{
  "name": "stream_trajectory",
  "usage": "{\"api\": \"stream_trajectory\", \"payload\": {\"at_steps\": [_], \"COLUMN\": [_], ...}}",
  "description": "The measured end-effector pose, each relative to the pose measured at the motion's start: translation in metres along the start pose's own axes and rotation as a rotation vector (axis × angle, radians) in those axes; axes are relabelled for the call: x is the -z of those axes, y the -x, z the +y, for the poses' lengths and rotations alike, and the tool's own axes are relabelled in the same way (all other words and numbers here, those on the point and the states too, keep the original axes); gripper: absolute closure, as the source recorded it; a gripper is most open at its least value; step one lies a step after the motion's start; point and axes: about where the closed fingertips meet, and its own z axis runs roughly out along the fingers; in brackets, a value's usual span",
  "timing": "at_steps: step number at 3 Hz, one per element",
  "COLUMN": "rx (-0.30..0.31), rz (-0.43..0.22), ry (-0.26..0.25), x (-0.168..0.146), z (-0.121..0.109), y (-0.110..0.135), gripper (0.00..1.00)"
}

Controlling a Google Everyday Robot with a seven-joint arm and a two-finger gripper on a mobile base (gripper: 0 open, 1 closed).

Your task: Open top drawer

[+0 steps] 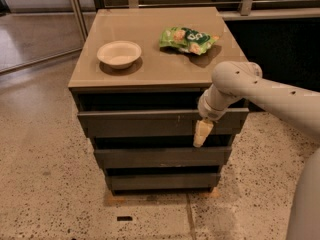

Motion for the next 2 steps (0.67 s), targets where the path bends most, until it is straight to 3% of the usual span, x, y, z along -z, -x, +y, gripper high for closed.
{"api": "stream_trajectory", "payload": {"at_steps": [1,2], "rx": [0.0,-0.007], "rz": [-0.001,-0.001], "ry": [0.002,0.04], "x": [-0.0015,-0.0022], "z": [-0.0004,0.004], "y": [0.0002,-0.0007], "gripper": [0.0,0.0]}}
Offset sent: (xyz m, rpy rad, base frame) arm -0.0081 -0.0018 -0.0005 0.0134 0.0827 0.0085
